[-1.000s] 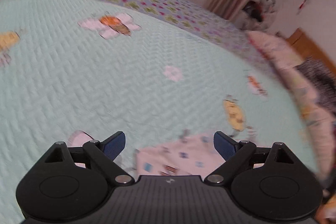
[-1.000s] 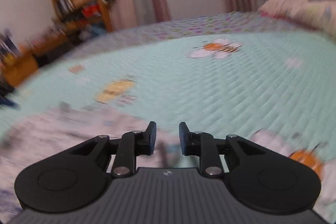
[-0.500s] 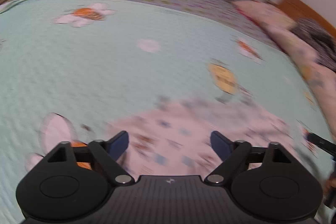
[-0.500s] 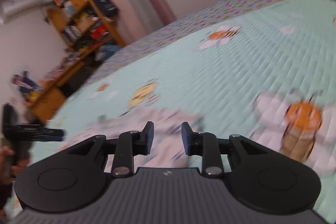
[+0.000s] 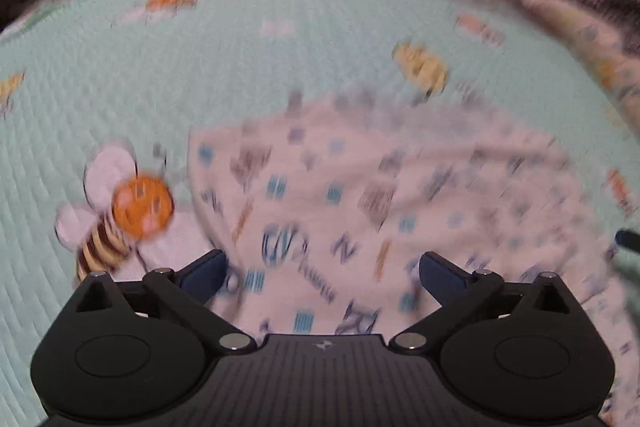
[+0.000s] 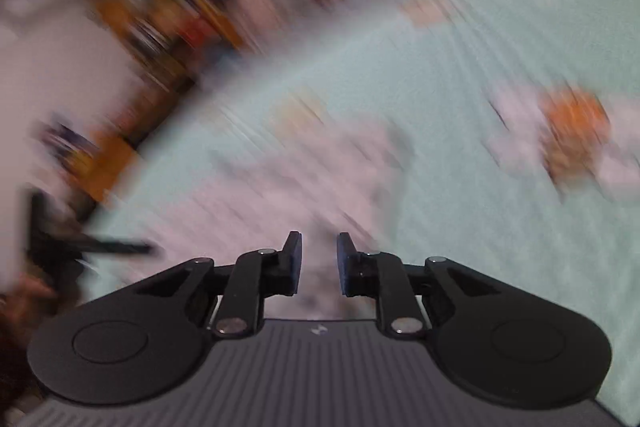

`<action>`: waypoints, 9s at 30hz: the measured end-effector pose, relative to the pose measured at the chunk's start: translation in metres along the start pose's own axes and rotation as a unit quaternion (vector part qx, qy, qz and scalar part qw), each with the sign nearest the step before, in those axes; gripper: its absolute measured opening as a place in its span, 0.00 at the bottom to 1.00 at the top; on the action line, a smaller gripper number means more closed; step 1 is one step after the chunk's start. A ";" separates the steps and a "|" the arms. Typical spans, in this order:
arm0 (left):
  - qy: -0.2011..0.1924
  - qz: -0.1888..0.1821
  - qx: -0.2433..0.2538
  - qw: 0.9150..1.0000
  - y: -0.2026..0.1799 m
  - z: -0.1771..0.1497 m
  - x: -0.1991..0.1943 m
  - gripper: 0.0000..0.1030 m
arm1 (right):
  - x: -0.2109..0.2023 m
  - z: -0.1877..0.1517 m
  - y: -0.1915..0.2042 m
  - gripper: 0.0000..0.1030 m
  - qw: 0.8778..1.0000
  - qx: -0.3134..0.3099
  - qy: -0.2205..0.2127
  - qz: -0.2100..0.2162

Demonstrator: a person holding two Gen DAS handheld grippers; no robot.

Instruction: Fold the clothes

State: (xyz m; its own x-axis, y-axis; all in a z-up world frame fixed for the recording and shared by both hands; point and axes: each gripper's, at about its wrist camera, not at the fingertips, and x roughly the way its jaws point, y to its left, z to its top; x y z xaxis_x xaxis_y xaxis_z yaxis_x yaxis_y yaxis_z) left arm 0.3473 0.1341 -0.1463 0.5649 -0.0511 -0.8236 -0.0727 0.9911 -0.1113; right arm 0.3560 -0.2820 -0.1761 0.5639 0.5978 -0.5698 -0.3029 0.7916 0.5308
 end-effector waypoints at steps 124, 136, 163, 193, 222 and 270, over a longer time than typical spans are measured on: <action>0.056 0.046 0.100 0.992 -0.073 -0.262 -0.145 0.99 | -0.155 -0.180 0.117 0.14 0.997 -0.071 -0.023 0.020; 0.063 0.068 0.139 0.986 -0.084 -0.274 -0.147 0.99 | -0.134 -0.221 0.102 0.15 0.999 -0.030 0.005 0.021; 0.052 0.019 0.055 0.997 -0.106 -0.234 -0.117 0.99 | -0.133 -0.225 0.100 0.31 0.999 -0.015 0.006 0.048; 0.092 0.002 -0.013 0.996 -0.070 -0.176 -0.109 0.97 | -0.111 -0.114 0.031 0.30 0.991 -0.018 0.011 0.135; 0.043 -0.001 -0.071 0.997 0.023 -0.219 -0.162 0.97 | -0.152 -0.164 0.032 0.26 0.998 -0.026 0.055 0.016; 0.150 0.023 0.051 0.987 -0.023 -0.235 -0.137 0.99 | -0.133 -0.184 -0.007 0.48 0.972 0.130 0.091 0.173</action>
State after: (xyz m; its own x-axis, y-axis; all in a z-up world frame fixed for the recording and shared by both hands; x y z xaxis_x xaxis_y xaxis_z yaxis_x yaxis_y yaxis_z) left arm 0.0787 0.0896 -0.1619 0.2922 -0.0238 -0.9560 -0.0015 0.9997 -0.0254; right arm 0.1419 -0.3433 -0.2194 0.3111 0.8535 -0.4180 -0.2321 0.4948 0.8374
